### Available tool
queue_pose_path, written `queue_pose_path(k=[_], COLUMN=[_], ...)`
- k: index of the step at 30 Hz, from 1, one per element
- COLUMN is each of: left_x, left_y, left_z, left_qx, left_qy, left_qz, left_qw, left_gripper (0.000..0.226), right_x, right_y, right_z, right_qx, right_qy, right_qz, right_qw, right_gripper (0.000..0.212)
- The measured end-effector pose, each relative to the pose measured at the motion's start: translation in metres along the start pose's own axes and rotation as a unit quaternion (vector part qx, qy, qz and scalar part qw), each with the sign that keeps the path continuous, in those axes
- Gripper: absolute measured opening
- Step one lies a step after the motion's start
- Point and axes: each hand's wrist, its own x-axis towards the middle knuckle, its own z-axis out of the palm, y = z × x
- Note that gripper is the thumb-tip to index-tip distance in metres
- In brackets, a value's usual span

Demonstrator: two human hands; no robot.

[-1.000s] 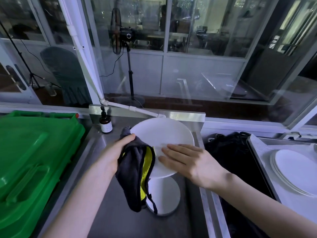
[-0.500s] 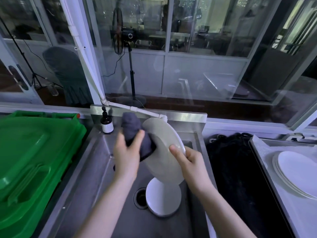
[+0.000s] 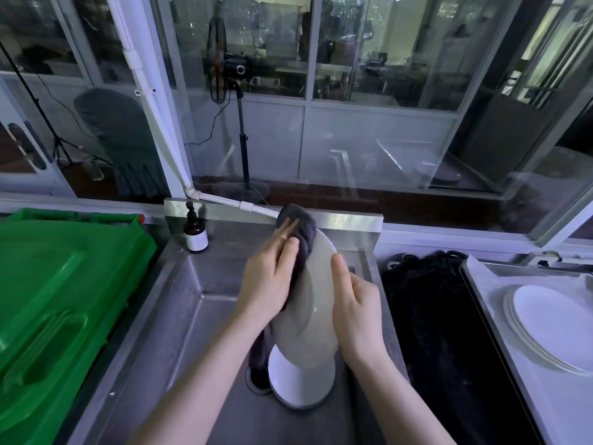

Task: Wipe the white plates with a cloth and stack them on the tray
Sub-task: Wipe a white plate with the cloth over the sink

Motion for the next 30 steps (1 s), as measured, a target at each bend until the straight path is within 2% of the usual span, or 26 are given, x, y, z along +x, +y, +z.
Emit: queue_pose_path(k=[1, 5, 7, 9, 12, 14, 18, 20, 22, 24, 27, 30], left_x=[-0.003, -0.040, -0.042, -0.029, -0.007, -0.010, -0.044, -0.042, -0.028, -0.014, -0.012, -0.040], left_y=[0.000, 0.001, -0.002, -0.001, -0.002, -0.002, 0.000, -0.002, -0.001, -0.003, -0.020, -0.032], left_z=[-0.001, 0.015, 0.018, 0.013, 0.003, 0.003, 0.018, 0.019, 0.014, 0.005, -0.004, -0.009], left_qx=[0.001, 0.054, 0.078, 0.071, 0.017, 0.014, 0.092, 0.098, 0.056, 0.016, 0.033, 0.029], left_qy=[-0.003, -0.068, -0.062, -0.047, -0.015, 0.007, -0.025, -0.035, -0.029, -0.003, 0.043, 0.053], left_qz=[0.011, 0.146, 0.167, 0.148, 0.051, 0.027, 0.177, 0.201, 0.160, 0.086, -0.020, -0.033], left_qw=[1.000, 0.986, 0.981, 0.985, 0.998, 1.000, 0.980, 0.974, 0.985, 0.996, 0.998, 0.998], left_gripper=[0.036, 0.044, 0.048, 0.046, 0.042, 0.042, 0.045, 0.044, 0.042, 0.040, 0.033, 0.027], right_x=[0.001, 0.019, 0.021, 0.014, 0.002, 0.001, 0.016, 0.017, 0.013, 0.006, 0.004, 0.011], right_y=[-0.001, -0.003, -0.001, 0.000, 0.002, 0.000, 0.000, -0.001, -0.002, -0.003, -0.009, -0.014], right_z=[-0.001, -0.003, -0.002, -0.003, -0.005, -0.008, -0.009, -0.010, -0.013, -0.018, -0.030, -0.046], right_qx=[0.004, 0.017, 0.011, 0.009, 0.004, -0.008, 0.024, 0.032, 0.032, 0.051, 0.093, 0.115], right_qy=[0.007, 0.068, 0.054, 0.025, -0.005, -0.007, 0.045, 0.029, -0.013, -0.047, -0.029, -0.007], right_qz=[0.006, 0.030, 0.031, 0.025, 0.003, -0.005, 0.027, 0.035, 0.033, 0.043, 0.073, 0.090], right_qw=[1.000, 0.997, 0.998, 0.999, 1.000, 1.000, 0.998, 0.998, 0.999, 0.997, 0.993, 0.989], right_gripper=[0.068, 0.066, 0.067, 0.062, 0.059, 0.060, 0.053, 0.047, 0.054, 0.073, 0.086, 0.094])
